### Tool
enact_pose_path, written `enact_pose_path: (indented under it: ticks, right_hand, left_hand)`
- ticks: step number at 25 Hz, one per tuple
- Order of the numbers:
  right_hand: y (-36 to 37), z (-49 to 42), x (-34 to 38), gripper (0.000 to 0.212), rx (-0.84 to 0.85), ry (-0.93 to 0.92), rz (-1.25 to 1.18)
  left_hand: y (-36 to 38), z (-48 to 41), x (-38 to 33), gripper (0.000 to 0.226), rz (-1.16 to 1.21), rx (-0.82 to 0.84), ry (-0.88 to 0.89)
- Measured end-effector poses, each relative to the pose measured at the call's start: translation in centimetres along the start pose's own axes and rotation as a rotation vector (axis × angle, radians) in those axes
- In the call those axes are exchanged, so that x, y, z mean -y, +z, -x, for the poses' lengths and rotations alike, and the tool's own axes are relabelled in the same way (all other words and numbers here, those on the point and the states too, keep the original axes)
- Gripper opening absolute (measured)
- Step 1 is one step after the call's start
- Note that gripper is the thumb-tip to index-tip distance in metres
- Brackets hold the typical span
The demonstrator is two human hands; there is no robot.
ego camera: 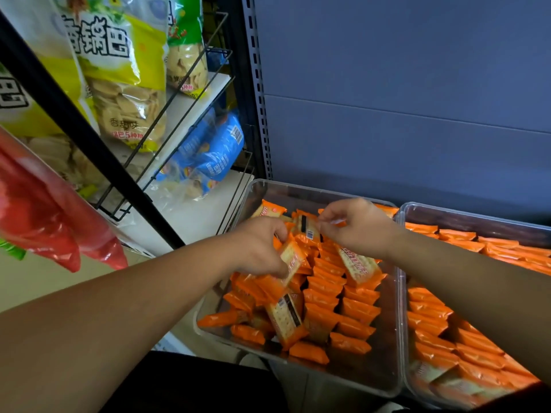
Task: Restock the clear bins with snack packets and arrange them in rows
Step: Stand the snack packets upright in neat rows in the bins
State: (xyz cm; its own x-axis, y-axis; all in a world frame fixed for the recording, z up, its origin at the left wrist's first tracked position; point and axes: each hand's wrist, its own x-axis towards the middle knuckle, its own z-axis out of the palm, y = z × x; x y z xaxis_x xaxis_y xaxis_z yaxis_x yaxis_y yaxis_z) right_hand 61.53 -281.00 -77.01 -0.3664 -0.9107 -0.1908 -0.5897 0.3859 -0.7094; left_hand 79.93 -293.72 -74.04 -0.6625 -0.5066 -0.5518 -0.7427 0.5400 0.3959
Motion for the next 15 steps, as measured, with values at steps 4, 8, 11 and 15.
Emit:
enact_pose_path:
  ticks: [4,8,11,15]
  right_hand:
    - [-1.4,0.7,-0.3,0.013,-0.107,0.010,-0.111]
    - [-1.8,0.9,-1.4,0.017,-0.146,0.055,-0.100]
    - [-1.5,0.7,-1.8,0.021,-0.130,0.070,-0.016]
    - [-0.6,0.0,-2.0,0.009,-0.138,0.058,0.040]
  left_hand:
    - [-0.4,0.6,-0.7,0.072,0.535,-0.017,0.028]
    - [3.8,0.8,-4.4,0.062,0.351,0.099,0.128]
    - [1.6,-1.8,-4.2,0.035,-0.304,-0.234,0.263]
    - [-1.4,-6.6,-1.7,0.042,-0.376,-0.285,0.240]
